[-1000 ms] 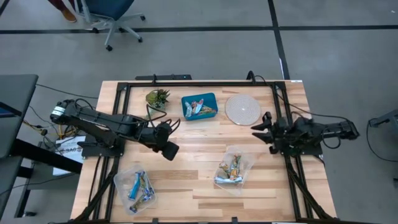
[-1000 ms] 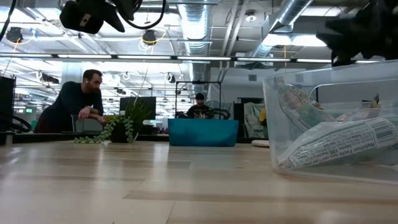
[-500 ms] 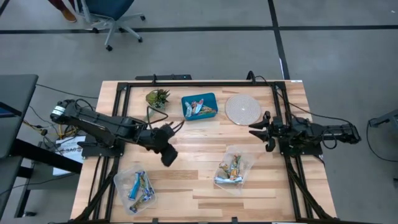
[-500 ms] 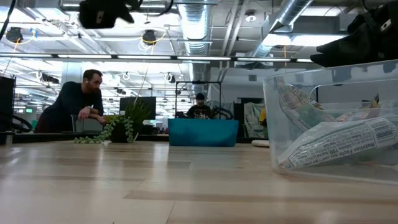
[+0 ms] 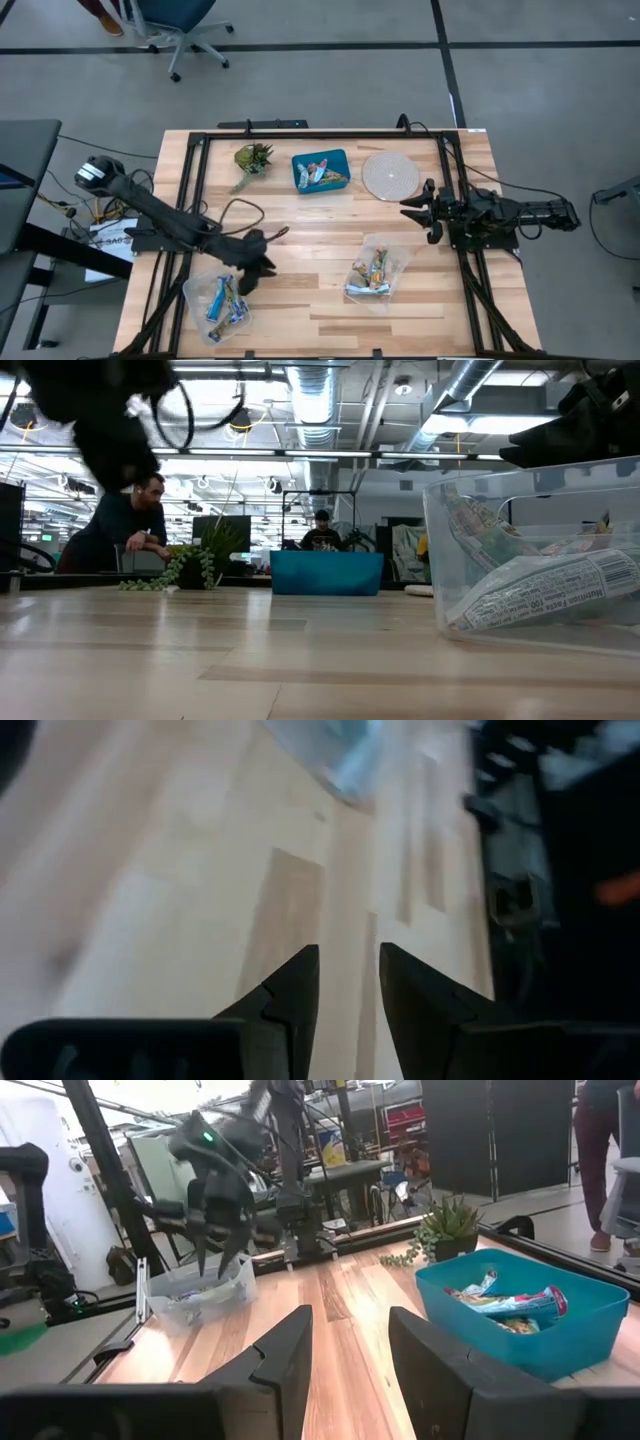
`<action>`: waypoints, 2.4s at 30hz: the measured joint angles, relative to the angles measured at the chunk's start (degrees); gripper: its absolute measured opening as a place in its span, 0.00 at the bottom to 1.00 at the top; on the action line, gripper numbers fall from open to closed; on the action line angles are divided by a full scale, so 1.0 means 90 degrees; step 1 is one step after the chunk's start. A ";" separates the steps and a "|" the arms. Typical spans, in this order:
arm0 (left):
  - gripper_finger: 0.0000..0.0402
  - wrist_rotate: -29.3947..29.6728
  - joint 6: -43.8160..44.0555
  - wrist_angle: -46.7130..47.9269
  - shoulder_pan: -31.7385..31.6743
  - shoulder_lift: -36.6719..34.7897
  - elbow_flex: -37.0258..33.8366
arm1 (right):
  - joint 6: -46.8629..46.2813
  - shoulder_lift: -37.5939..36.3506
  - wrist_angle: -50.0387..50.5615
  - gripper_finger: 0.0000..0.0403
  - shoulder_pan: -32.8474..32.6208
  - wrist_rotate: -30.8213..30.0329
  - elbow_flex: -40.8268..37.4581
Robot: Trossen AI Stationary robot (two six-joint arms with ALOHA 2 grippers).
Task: Pick and place Granola Bars by type
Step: Return to Home Position
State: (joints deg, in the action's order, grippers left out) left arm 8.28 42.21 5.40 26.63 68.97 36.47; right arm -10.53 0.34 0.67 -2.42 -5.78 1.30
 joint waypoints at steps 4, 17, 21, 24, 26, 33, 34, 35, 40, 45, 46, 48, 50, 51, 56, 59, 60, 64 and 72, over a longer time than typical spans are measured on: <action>0.25 -0.0741 -0.0415 -0.1488 0.0042 -0.0449 -0.1410 | -0.0002 0.0000 -0.0016 0.31 0.0000 -0.0005 0.0000; 0.25 -0.0867 -0.1681 -0.1739 0.0042 -0.2895 -0.3305 | -0.0004 0.0000 -0.0017 0.31 0.0000 -0.0012 0.0000; 0.25 -0.0759 -0.1897 -0.1710 0.0042 -0.3467 -0.3546 | -0.0004 0.0000 -0.0017 0.31 0.0000 -0.0012 0.0000; 0.25 -0.0561 -0.2108 -0.1730 0.0042 -0.3801 -0.3625 | -0.0003 0.0000 -0.0020 0.31 0.0000 -0.0012 0.0000; 0.25 -0.0400 -0.2256 -0.1705 0.0042 -0.3962 -0.3636 | -0.0004 0.0000 -0.0020 0.31 0.0000 -0.0013 0.0000; 0.25 0.0124 -0.2751 -0.1682 0.0030 -0.4397 -0.3638 | -0.0003 0.0000 -0.0020 0.31 0.0000 -0.0012 0.0002; 0.25 0.0131 -0.2816 -0.1685 0.0030 -0.4448 -0.3638 | -0.0004 0.0000 -0.0020 0.31 0.0000 -0.0012 0.0002; 0.25 0.0125 -0.2874 -0.1708 0.0030 -0.4493 -0.3649 | -0.0003 0.0000 -0.0020 0.31 0.0000 -0.0012 0.0002; 0.25 -0.0196 -0.2906 -0.2051 0.0032 -0.4774 -0.3987 | -0.0004 0.0000 -0.0022 0.31 0.0000 -0.0012 0.0002; 0.25 -0.0292 -0.3128 -0.2099 0.0032 -0.5053 -0.3981 | -0.0004 0.0000 -0.0022 0.31 0.0000 -0.0012 0.0002; 0.25 -0.0175 -0.3139 -0.2100 0.0032 -0.5125 -0.3981 | -0.0004 0.0000 -0.0022 0.31 0.0000 -0.0012 0.0002; 0.25 0.0030 -0.3214 -0.2112 0.0030 -0.5290 -0.3981 | -0.0004 0.0000 -0.0022 0.31 0.0000 -0.0012 0.0002; 0.25 0.0112 -0.3352 -0.2095 0.0003 -0.5544 -0.3983 | -0.0004 0.0000 -0.0022 0.31 0.0000 -0.0012 0.0002; 0.25 0.0092 -0.3419 -0.2093 -0.0041 -0.5681 -0.3983 | -0.0004 0.0000 -0.0022 0.31 0.0000 -0.0012 0.0002; 0.25 -0.0551 -0.3571 -0.1611 -0.0452 -0.6413 -0.3983 | -0.0004 0.0000 -0.0022 0.31 0.0000 -0.0011 0.0002; 0.25 -0.0764 -0.3642 -0.1380 -0.0744 -0.6817 -0.3986 | -0.0004 0.0000 -0.0022 0.31 0.0000 -0.0010 0.0002; 0.25 -0.0775 -0.3679 -0.1344 -0.0834 -0.6946 -0.3986 | -0.0004 0.0000 -0.0022 0.31 0.0000 -0.0010 0.0002; 0.25 -0.0649 -0.3788 -0.1105 -0.1128 -0.7341 -0.3988 | -0.0004 0.0000 -0.0023 0.31 0.0000 -0.0010 0.0002; 0.25 0.0309 -0.3892 -0.1024 -0.1403 -0.7657 -0.3988 | -0.0004 0.0000 -0.0024 0.31 0.0000 -0.0010 0.0002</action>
State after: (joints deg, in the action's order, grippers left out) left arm 11.06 7.18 -3.81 14.00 0.05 0.58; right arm -10.57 0.34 0.45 -2.42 -5.87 1.32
